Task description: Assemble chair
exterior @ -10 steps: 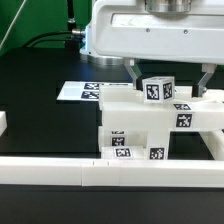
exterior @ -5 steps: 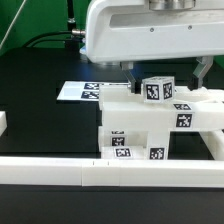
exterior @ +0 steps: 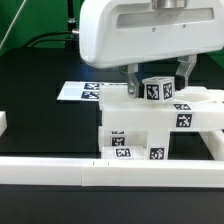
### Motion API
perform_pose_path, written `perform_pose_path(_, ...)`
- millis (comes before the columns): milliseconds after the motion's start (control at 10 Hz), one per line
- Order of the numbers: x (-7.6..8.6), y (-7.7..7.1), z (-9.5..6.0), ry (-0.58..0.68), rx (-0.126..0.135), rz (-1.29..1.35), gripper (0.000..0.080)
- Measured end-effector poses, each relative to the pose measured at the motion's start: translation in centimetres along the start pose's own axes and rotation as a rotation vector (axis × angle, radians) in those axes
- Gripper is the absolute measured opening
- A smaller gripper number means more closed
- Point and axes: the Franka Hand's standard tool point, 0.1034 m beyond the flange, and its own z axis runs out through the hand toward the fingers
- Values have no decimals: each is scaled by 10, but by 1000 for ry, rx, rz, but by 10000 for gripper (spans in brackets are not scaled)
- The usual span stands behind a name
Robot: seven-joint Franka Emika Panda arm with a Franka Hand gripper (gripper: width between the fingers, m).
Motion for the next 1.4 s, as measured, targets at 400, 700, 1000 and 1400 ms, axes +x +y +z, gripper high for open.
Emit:
perform_pose_path(400,0,0,1,-1,0,8,282)
perform_pose_path(700,0,0,1,-7,7,255,282)
perform_pose_path(1000,2,-1,2,0,13,533,282)
perform_pose_path(1400,2,-2,1,-2,15,839,282)
